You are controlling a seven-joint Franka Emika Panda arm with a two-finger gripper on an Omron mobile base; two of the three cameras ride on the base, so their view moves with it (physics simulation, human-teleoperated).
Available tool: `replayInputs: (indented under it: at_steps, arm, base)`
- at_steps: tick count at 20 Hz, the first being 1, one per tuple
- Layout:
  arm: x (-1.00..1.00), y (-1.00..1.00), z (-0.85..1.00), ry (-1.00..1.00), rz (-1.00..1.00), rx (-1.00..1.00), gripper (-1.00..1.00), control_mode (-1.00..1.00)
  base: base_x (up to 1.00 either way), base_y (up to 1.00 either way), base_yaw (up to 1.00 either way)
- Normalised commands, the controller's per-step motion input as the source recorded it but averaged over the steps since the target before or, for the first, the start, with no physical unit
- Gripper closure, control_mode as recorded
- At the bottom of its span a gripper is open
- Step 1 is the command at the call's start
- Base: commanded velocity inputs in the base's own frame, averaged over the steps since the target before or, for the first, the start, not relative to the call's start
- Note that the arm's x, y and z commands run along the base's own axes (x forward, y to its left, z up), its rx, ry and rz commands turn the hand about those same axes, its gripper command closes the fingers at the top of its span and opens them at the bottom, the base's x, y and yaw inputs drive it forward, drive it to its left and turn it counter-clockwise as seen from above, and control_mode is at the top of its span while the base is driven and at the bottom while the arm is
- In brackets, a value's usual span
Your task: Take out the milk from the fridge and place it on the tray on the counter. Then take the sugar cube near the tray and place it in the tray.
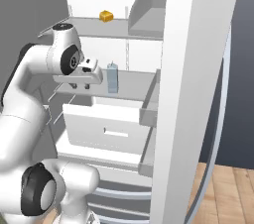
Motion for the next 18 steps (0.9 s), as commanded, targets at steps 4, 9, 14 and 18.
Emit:
replayInputs:
  at_steps: [4, 9, 14, 18]
  arm:
    - [-0.16, -0.05, 0.0, -0.07, 0.0, 0.0, -1.0, -1.0]
    - [-0.52, -0.02, 0.01, -0.32, 0.0, 0.0, -1.0, -1.0]
    - [-0.23, -0.06, 0.09, -0.44, 0.0, 0.02, -1.0, -1.0]
    - [-0.01, -0.01, 0.07, -0.27, 0.0, 0.01, -1.0, -1.0]
  base:
    - [0.0, 0.0, 0.0]
    - [0.0, 0.0, 0.0]
    - [0.0, 0.0, 0.0]
    - [0.0, 0.0, 0.0]
